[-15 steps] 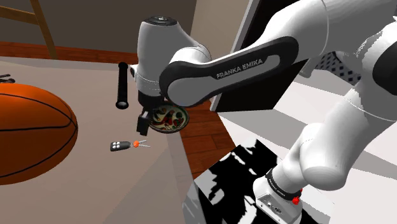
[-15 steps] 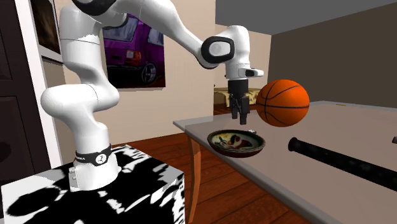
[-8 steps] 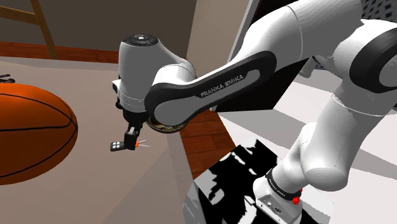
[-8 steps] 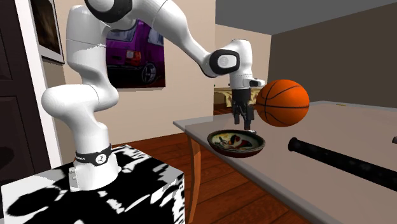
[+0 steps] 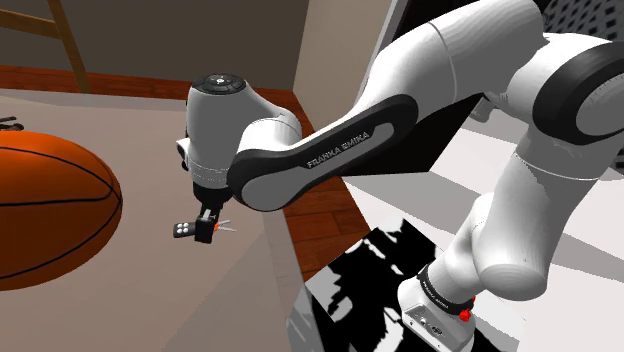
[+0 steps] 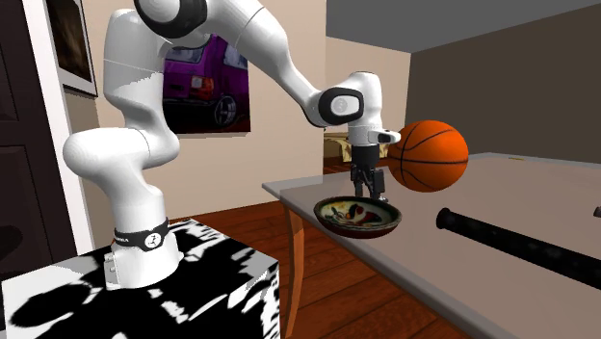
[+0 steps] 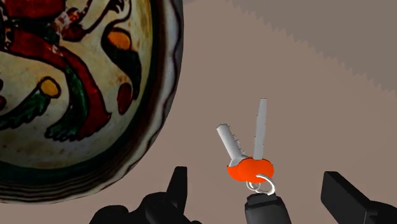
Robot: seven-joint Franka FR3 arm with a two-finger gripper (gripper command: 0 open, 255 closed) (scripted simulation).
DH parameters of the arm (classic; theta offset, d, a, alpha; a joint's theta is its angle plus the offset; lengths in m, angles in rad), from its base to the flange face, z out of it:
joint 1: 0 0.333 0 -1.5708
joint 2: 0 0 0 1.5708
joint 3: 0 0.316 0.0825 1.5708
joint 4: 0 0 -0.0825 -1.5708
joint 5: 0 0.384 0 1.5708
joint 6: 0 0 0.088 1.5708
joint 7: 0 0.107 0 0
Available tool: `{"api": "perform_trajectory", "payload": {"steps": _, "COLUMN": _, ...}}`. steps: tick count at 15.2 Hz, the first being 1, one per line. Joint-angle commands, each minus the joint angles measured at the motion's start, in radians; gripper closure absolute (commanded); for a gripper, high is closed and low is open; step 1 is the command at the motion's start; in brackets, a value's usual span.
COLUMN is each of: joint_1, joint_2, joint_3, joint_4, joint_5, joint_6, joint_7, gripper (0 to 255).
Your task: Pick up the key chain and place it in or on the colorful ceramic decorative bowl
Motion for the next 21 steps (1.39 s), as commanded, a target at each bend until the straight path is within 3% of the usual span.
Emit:
{"api": "perform_trajectory", "payload": {"steps": 1, "joint_1": 0.000, "joint_2": 0.001, "joint_3": 0.000, "joint_4": 0.000, "joint_5": -0.001, "joint_6": 0.001, "joint_7": 0.000, "gripper": 0}}
{"api": "perform_trajectory", "payload": {"steps": 4, "joint_1": 0.000, "joint_2": 0.001, "joint_3": 0.000, "joint_4": 0.000, "joint_5": 0.000, "joint_6": 0.001, "joint_7": 0.000, "gripper": 0}}
{"api": "perform_trajectory", "payload": {"steps": 5, "joint_1": 0.000, "joint_2": 0.001, "joint_3": 0.000, "joint_4": 0.000, "joint_5": 0.000, "joint_6": 0.001, "joint_7": 0.000, "gripper": 255}}
{"api": "perform_trajectory", "payload": {"steps": 14, "joint_1": 0.000, "joint_2": 0.001, "joint_3": 0.000, "joint_4": 0.000, "joint_5": -0.001, "joint_6": 0.001, "joint_7": 0.000, "gripper": 255}}
{"api": "perform_trajectory", "payload": {"steps": 21, "joint_1": -0.008, "joint_2": -0.052, "joint_3": 0.011, "joint_4": 0.034, "joint_5": 0.033, "joint_6": -0.080, "joint_7": -0.023, "gripper": 255}}
